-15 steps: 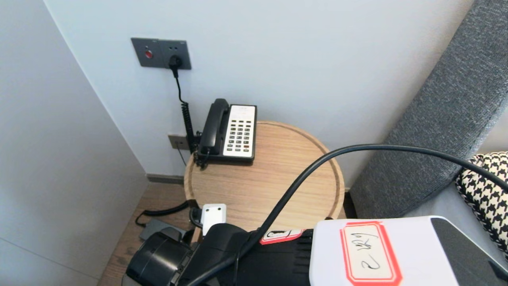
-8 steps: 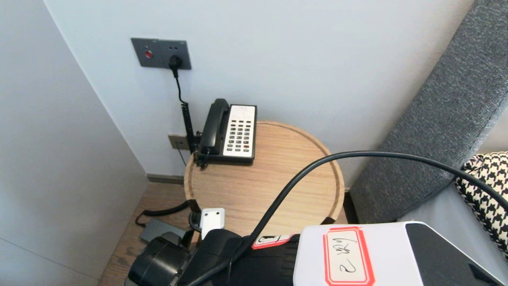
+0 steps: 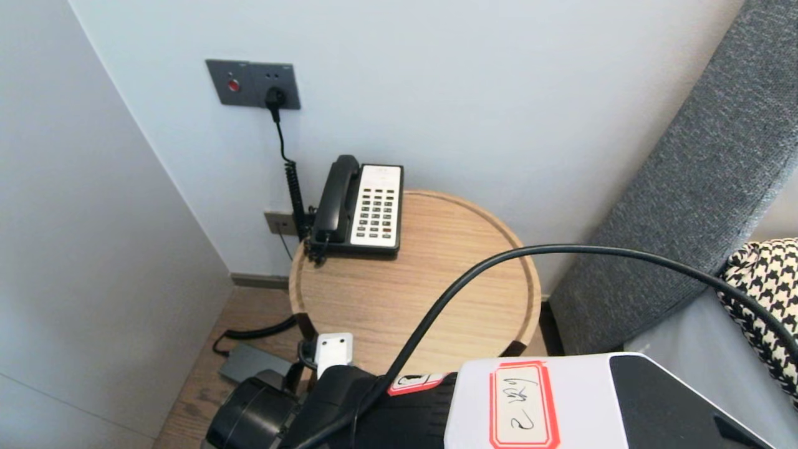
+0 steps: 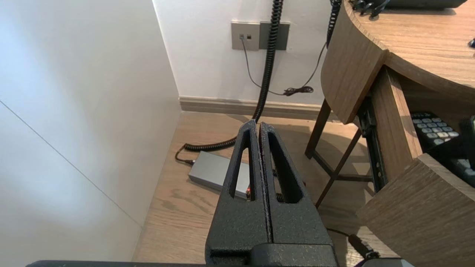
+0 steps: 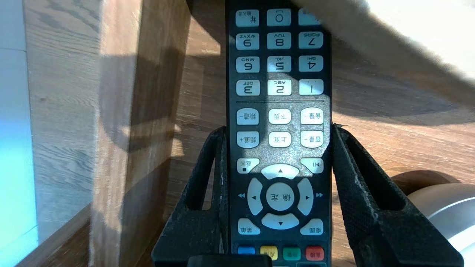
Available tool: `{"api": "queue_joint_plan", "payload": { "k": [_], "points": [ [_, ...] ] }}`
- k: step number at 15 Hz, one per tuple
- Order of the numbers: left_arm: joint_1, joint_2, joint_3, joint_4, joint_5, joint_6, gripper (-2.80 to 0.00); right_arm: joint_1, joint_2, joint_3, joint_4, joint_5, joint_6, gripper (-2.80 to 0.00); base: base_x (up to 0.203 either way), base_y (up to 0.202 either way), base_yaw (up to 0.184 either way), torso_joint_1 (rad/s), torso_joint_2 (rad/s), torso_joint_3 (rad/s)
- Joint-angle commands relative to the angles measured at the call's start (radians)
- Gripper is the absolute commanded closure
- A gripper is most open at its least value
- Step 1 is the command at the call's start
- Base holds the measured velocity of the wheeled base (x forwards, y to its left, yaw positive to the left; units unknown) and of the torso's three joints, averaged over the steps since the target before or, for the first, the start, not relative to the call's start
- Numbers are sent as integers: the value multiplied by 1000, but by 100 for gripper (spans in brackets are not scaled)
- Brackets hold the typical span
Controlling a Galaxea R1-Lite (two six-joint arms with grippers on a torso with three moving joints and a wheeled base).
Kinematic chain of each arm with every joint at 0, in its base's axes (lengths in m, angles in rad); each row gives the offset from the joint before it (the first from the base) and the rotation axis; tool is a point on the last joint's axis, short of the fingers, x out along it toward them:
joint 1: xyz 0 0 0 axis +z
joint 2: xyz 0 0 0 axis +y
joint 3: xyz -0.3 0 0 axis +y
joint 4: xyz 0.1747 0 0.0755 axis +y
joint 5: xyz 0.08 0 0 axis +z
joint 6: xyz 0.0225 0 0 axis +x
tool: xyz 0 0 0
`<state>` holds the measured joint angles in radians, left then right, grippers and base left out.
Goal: Put the remote controls on the table in the drawer one by one
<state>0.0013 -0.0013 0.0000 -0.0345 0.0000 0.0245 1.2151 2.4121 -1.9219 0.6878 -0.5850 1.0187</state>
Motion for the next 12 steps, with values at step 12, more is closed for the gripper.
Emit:
{"api": "queue_joint_plan", "payload": {
  "k": [12],
  "points": [
    [0, 0, 12, -1, 0, 0, 0, -11, 18, 3, 4, 8, -66, 0, 0, 0, 0, 0, 0, 0]
  ]
}}
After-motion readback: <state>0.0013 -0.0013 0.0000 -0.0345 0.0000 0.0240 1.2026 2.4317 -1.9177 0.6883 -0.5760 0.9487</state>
